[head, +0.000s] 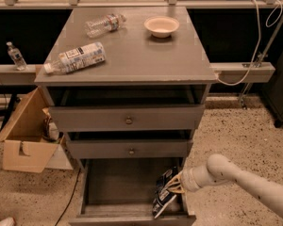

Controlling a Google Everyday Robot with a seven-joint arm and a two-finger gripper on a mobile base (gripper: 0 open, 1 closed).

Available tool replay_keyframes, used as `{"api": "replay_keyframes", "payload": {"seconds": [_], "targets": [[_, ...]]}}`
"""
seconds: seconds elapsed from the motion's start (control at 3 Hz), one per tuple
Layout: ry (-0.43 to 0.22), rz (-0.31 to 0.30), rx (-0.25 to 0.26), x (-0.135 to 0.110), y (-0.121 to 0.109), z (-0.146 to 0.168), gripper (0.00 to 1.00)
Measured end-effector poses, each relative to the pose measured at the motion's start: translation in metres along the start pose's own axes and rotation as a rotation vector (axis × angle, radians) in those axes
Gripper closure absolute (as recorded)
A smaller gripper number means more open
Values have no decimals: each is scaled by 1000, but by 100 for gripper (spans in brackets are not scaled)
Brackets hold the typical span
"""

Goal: Pick blue chip bag from bottom drawer and place on counter

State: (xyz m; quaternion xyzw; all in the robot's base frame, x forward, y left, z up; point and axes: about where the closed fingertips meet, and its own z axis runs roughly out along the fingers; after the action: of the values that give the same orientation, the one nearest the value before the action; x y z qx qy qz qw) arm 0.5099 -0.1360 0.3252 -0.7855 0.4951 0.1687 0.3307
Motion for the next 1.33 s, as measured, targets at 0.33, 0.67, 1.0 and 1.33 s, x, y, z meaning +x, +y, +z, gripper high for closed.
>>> {"api": "replay_keyframes", "payload": {"seconds": [0.33, 0.67, 1.0, 1.33], "targets": [[-22, -70, 43, -39, -14, -45, 100], [-27, -123, 91, -68, -32, -99, 100], [21, -180, 152, -95, -59, -161, 100], [21, -180, 153, -95, -59, -161, 100]]}}
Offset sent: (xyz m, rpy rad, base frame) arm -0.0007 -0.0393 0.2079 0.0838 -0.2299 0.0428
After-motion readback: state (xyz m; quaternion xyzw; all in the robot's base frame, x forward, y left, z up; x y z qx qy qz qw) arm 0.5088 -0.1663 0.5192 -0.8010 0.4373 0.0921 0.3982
